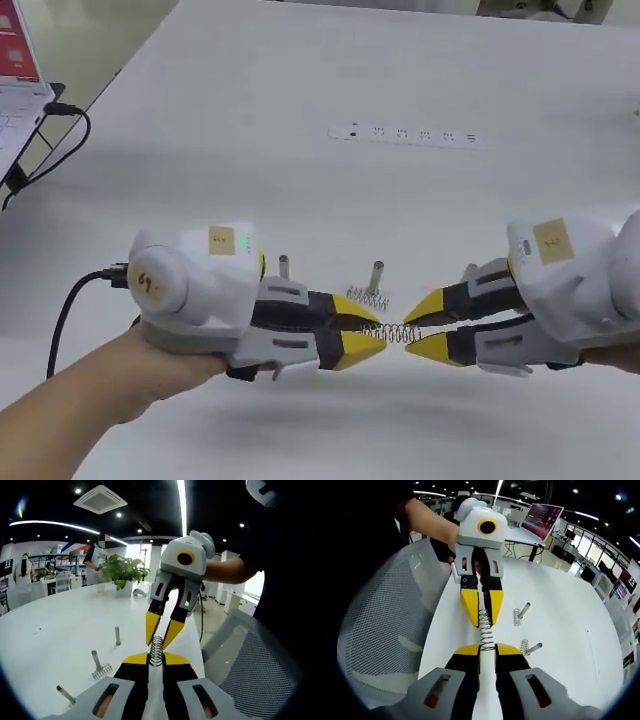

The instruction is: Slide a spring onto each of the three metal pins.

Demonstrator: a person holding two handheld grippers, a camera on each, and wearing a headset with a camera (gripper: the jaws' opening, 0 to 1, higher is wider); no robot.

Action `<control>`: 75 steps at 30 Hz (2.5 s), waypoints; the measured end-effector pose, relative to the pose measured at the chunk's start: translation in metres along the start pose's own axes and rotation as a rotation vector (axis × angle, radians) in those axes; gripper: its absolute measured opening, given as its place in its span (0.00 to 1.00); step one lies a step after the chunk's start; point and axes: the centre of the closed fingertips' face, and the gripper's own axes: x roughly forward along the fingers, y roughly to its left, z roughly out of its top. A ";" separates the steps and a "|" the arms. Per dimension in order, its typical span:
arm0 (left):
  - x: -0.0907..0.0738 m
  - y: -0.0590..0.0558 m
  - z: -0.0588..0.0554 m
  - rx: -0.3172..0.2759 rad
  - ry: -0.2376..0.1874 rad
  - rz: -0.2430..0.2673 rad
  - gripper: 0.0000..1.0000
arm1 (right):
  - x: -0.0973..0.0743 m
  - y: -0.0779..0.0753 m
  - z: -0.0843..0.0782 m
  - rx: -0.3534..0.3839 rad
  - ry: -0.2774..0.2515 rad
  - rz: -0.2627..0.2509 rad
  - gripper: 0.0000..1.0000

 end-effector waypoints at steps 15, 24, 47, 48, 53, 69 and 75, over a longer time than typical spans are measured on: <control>0.001 0.003 -0.002 -0.031 -0.007 0.010 0.02 | -0.008 -0.004 0.012 0.062 -0.059 0.010 0.07; 0.003 0.005 -0.003 -0.026 -0.002 0.013 0.02 | -0.014 -0.004 0.029 0.099 -0.139 0.017 0.07; 0.006 -0.004 -0.001 -0.023 -0.014 -0.004 0.02 | -0.015 -0.005 0.069 0.229 -0.379 0.005 0.07; 0.005 -0.004 -0.001 -0.025 -0.015 -0.005 0.02 | -0.015 -0.005 0.070 0.236 -0.386 0.005 0.07; 0.005 -0.004 0.000 -0.029 -0.014 -0.004 0.02 | -0.015 -0.006 0.072 0.242 -0.405 -0.009 0.07; 0.005 -0.006 -0.005 -0.046 0.011 -0.005 0.02 | -0.009 -0.001 0.073 0.244 -0.412 -0.027 0.07; 0.003 -0.006 -0.004 -0.050 0.012 -0.004 0.03 | -0.009 -0.002 0.073 0.235 -0.407 -0.026 0.07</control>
